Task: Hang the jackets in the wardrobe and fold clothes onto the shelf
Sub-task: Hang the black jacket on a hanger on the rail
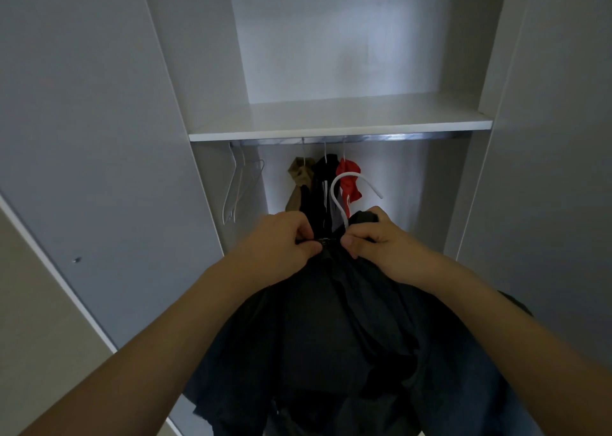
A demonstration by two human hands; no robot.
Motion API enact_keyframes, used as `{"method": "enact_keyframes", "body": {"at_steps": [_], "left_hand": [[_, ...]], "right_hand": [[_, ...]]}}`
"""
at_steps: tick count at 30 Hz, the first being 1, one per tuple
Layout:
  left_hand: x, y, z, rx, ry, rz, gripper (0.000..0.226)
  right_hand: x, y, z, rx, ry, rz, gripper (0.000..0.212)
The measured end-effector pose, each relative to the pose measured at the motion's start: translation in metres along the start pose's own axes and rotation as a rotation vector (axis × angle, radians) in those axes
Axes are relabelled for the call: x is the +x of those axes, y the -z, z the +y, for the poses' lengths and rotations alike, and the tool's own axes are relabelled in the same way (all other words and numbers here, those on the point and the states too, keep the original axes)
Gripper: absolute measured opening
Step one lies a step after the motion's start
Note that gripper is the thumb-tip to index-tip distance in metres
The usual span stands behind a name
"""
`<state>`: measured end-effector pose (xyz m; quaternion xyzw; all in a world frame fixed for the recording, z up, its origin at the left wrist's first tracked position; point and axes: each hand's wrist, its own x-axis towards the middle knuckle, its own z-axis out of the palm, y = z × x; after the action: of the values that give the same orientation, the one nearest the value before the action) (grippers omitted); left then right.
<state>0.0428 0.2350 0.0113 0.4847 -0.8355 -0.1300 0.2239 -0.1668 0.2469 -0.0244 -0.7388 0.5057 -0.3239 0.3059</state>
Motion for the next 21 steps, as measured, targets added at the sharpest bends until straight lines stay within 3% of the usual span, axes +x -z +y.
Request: {"method": "enact_keyframes", "body": {"at_steps": [6, 12, 18, 21], "left_hand": [[-0.014, 0.003, 0.002, 0.027, -0.049, -0.048, 0.014], [0.000, 0.004, -0.002, 0.015, 0.061, -0.250, 0.020], [0.011, -0.040, 0.010, -0.222, 0.033, -0.227, 0.030], [-0.001, -0.021, 0.002, -0.132, -0.025, -0.256, 0.030]], "right_hand": [[0.000, 0.024, 0.019, -0.058, -0.122, 0.102, 0.024], [0.012, 0.021, 0.013, 0.009, -0.116, 0.143, 0.025], [0.014, 0.019, 0.010, -0.070, -0.073, 0.159, 0.029], [0.004, 0.031, 0.018, -0.089, -0.119, 0.162, 0.029]]}}
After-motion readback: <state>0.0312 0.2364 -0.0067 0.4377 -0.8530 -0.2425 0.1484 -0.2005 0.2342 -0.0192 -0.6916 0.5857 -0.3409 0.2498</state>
